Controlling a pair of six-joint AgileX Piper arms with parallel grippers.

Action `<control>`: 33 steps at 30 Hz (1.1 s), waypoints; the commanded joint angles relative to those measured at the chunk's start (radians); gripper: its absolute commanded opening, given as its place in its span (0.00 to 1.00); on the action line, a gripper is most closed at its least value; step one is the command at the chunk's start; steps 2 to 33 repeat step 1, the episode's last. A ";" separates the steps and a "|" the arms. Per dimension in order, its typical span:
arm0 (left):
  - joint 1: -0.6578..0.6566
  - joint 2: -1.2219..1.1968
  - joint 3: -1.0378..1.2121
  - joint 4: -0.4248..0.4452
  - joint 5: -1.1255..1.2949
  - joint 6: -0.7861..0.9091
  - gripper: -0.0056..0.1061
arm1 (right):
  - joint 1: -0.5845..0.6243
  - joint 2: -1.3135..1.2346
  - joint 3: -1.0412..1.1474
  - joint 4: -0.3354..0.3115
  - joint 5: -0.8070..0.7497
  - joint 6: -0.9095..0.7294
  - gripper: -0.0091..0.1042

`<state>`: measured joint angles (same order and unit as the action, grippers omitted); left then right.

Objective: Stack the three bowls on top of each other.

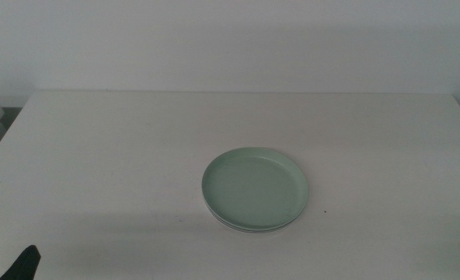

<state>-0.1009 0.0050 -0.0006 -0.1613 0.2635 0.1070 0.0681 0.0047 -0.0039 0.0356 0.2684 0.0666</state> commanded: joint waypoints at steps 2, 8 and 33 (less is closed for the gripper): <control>0.001 -0.005 0.001 -0.003 -0.015 0.000 0.89 | -0.009 -0.005 0.004 -0.007 -0.011 -0.004 0.90; 0.001 -0.005 0.001 -0.003 -0.015 0.000 0.89 | -0.009 -0.005 0.004 -0.007 -0.011 -0.004 0.90; 0.001 -0.005 0.001 -0.003 -0.015 0.000 0.89 | -0.009 -0.005 0.004 -0.007 -0.011 -0.004 0.90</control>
